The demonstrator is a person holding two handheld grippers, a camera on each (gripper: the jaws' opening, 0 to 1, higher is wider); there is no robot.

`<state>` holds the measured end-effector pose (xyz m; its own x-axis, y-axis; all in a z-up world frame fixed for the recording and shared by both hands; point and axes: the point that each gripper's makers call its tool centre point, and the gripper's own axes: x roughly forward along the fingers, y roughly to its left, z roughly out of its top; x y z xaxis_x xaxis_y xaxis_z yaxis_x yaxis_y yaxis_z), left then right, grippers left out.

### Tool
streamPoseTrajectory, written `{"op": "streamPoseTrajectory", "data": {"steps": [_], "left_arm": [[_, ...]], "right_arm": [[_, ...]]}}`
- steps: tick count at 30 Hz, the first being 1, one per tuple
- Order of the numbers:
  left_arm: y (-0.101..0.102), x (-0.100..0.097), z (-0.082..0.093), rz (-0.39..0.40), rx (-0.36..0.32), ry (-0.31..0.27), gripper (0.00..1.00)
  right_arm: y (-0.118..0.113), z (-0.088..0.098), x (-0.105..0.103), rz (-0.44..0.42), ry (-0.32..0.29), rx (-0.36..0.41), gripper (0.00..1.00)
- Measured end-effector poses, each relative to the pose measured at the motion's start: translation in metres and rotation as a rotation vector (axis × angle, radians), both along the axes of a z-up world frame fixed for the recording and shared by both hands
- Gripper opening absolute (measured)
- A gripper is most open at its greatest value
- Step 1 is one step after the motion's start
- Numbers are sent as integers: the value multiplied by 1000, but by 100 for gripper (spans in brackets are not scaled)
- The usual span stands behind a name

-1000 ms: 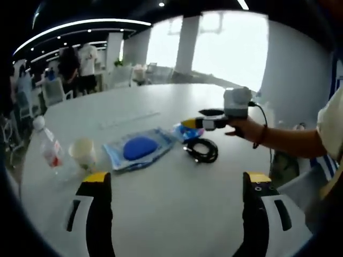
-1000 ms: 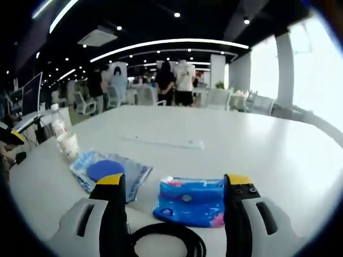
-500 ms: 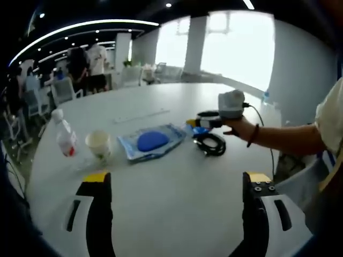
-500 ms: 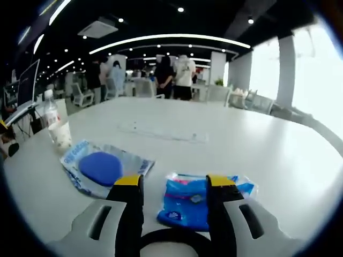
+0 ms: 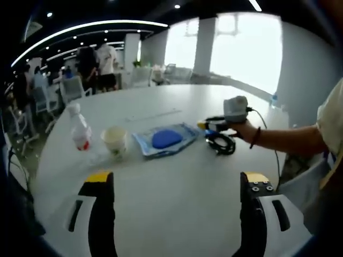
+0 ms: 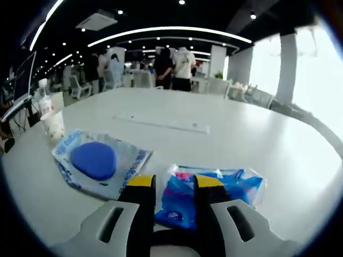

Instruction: Arrange the tabletop items into an orderly group along one side of the table until the central work area is clear of visible clutter.

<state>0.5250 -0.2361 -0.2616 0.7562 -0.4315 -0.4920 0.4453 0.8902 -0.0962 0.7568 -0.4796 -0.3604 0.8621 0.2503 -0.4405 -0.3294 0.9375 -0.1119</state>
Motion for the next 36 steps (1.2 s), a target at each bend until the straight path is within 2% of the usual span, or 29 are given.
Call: {"op": "streamPoseTrajectory", "data": {"steps": [5, 18, 24, 29, 31, 36], "left_arm": [[6, -1, -5, 18, 36, -4, 92], [11, -3, -10, 26, 27, 6, 86], [13, -2, -10, 24, 28, 4, 85], [12, -4, -12, 16, 32, 11, 84], [12, -4, -12, 14, 32, 14, 84], [13, -4, -12, 15, 27, 16, 85]], "right_arm": [[2, -8, -2, -3, 28, -15, 23], [3, -17, 2, 15, 63, -55, 6], [5, -17, 4, 8, 73, -46, 5], [8, -17, 8, 36, 69, -77, 5], [8, -17, 7, 14, 84, -52, 5], [9, -13, 6, 31, 75, -76, 8]]}}
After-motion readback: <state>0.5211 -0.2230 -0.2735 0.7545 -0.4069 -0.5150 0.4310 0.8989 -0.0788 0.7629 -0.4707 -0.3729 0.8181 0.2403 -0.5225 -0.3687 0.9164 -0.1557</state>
